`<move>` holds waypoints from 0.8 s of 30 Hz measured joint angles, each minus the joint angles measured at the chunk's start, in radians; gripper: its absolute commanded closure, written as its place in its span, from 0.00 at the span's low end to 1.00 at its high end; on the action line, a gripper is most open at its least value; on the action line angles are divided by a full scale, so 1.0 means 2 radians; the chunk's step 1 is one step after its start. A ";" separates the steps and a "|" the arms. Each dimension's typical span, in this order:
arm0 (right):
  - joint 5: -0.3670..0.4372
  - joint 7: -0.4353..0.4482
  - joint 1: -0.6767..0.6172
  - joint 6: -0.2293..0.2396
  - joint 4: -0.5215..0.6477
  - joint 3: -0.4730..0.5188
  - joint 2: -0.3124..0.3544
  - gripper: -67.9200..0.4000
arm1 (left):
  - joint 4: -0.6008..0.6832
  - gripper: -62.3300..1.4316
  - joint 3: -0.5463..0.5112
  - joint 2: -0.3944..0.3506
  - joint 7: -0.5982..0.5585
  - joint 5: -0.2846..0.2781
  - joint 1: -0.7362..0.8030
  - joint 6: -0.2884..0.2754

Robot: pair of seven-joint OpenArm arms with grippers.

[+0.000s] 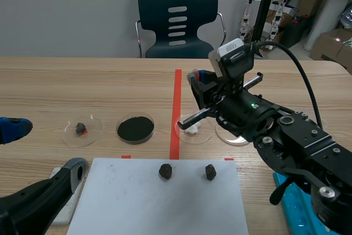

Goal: Squeeze the dropper onto the mineral

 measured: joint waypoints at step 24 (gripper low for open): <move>0.005 0.000 0.000 0.007 0.000 0.000 0.000 0.98 | 0.000 0.00 0.000 0.000 0.000 0.000 0.000 0.000</move>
